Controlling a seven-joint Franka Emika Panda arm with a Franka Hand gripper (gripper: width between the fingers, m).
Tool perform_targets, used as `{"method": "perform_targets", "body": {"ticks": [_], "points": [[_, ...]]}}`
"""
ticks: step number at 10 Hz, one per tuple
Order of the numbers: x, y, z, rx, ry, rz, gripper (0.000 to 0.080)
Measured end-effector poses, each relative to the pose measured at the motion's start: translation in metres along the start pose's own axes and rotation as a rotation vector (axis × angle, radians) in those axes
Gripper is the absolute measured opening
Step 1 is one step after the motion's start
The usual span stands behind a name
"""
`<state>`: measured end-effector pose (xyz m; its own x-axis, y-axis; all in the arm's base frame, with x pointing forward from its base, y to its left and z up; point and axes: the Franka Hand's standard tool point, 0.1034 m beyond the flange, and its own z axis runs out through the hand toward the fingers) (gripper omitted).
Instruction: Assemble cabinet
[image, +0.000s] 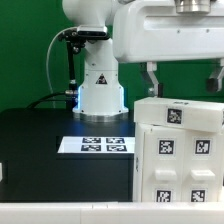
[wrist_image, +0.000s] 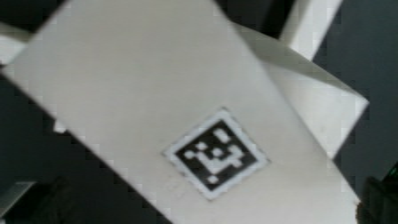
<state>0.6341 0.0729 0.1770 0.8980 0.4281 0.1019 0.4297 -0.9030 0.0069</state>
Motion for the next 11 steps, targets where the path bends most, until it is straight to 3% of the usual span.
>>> {"method": "perform_targets", "body": {"ticks": [2,3,5,7,10,11], "points": [[0.003,-0.001,0.0,-0.048,-0.015,-0.321,0.0797],[0.004,-0.007,0.003,-0.057,-0.028,-0.428,0.0797],[0.001,-0.011,0.013,-0.066,-0.033,-0.452,0.0797],[-0.004,-0.003,0.026,-0.065,-0.056,-0.312,0.0797],[-0.005,-0.001,0.027,-0.07,-0.055,-0.237,0.077],[-0.005,-0.001,0.027,-0.07,-0.055,-0.226,0.0599]]}}
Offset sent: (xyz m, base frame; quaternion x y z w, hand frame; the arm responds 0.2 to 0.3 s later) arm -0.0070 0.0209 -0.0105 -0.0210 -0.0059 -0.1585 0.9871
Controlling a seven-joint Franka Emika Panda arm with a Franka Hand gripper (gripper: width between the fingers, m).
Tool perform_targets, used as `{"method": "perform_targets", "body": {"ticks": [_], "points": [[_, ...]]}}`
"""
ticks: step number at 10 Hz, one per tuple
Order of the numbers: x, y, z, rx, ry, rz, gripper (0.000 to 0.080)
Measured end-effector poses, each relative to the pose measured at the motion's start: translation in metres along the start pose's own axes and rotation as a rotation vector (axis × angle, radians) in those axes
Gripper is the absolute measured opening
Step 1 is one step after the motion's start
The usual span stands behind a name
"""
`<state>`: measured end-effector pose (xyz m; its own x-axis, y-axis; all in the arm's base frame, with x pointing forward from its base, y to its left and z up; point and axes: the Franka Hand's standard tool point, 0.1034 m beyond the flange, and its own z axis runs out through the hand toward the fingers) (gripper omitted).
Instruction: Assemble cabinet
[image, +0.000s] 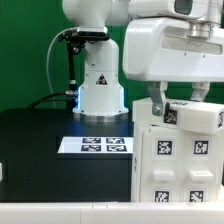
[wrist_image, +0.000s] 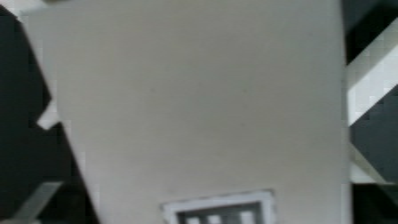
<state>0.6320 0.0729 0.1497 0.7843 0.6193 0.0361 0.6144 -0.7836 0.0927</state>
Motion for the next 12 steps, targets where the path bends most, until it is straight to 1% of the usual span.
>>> {"method": "perform_targets", "body": {"ticks": [1,2,4,5,6,8,9,10,11,12], "points": [[0.0,0.0,-0.0001,0.0,0.0,0.085,0.0599],[0.0,0.0001,-0.0001,0.0,0.0,0.179,0.0552],[0.0,0.0002,-0.0001,0.0,0.001,0.297,0.0552],[0.0002,0.0006,-0.0002,-0.003,0.006,0.401,0.0552],[-0.0002,0.0002,-0.0008,-0.015,0.033,0.533,0.0552],[-0.003,-0.0031,-0.0015,-0.012,0.049,0.906,0.0553],[-0.0005,-0.0065,-0.0018,-0.005,0.043,1.092,0.0554],[0.0001,-0.0041,-0.0018,-0.005,0.034,1.187,0.0554],[-0.0002,-0.0043,-0.0017,-0.005,0.034,1.189,0.0554],[0.0002,-0.0051,-0.0017,-0.002,0.034,1.29,0.0554]]}}
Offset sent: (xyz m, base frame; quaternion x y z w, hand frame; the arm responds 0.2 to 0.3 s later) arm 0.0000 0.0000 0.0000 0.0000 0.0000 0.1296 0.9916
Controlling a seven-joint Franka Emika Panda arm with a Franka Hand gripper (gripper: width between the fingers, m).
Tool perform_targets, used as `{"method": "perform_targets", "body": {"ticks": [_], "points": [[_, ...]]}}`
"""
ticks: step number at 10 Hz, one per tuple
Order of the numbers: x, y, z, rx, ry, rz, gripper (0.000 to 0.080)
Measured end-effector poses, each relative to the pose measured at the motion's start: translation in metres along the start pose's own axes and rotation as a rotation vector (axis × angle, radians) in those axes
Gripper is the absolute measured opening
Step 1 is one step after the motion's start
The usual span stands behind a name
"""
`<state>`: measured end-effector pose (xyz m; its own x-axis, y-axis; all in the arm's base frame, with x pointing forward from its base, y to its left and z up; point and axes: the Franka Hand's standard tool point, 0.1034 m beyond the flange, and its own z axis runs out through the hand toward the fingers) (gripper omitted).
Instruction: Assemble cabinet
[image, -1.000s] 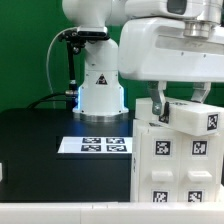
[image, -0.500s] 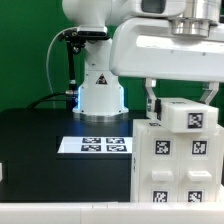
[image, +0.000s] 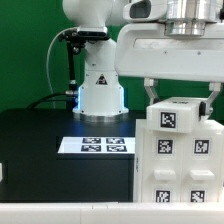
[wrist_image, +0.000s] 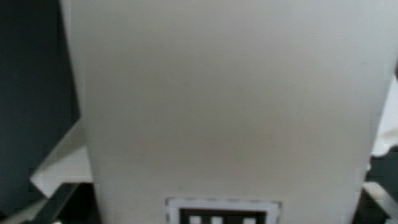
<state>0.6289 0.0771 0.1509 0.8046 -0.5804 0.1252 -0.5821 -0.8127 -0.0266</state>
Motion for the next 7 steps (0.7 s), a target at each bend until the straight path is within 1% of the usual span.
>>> {"method": "perform_targets", "body": {"ticks": [3,4,6,7], "points": [[-0.0003,0.0008,-0.0001,-0.003,-0.003,0.189,0.0554],[-0.0033,0.0019,-0.0002,-0.016,-0.028,0.372,0.0554],[-0.0026,0.0001,0.0006,-0.039,-0.064,0.681,0.0554],[-0.002,-0.0003,0.0008,-0.035,-0.075,0.776,0.0554]]}}
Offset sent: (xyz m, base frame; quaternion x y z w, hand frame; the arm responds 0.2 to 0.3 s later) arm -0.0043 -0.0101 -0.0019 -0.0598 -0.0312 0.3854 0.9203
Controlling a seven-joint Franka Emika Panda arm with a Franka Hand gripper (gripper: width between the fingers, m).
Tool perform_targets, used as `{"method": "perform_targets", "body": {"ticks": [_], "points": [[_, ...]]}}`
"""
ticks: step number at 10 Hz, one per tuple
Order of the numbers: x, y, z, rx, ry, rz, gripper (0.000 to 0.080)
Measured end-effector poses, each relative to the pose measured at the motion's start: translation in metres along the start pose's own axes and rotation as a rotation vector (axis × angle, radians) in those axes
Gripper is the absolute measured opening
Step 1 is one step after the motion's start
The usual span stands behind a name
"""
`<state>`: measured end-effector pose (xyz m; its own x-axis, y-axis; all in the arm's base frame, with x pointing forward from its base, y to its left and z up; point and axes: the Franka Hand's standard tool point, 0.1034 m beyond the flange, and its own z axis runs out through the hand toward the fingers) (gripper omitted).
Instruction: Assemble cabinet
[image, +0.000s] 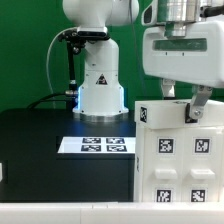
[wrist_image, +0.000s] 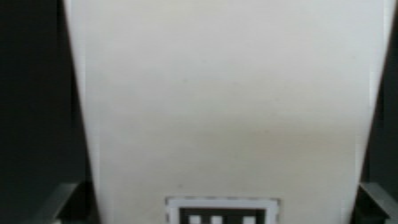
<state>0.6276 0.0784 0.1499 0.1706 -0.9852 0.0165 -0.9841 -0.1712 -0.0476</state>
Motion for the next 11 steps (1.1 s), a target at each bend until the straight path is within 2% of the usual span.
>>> {"method": "perform_targets", "body": {"ticks": [3,6,7,8,10,11], "points": [[-0.002,0.001,0.0,-0.003,-0.014,0.251,0.0554],[-0.005,0.0,-0.001,0.001,-0.012,0.268,0.0554],[-0.008,-0.001,-0.004,0.006,-0.015,0.238,0.0723],[-0.01,-0.003,-0.011,0.016,-0.021,0.219,0.0776],[-0.013,-0.01,-0.033,0.051,-0.041,0.203,0.0795],[-0.013,-0.011,-0.037,0.057,-0.044,0.2,0.0798]]}}
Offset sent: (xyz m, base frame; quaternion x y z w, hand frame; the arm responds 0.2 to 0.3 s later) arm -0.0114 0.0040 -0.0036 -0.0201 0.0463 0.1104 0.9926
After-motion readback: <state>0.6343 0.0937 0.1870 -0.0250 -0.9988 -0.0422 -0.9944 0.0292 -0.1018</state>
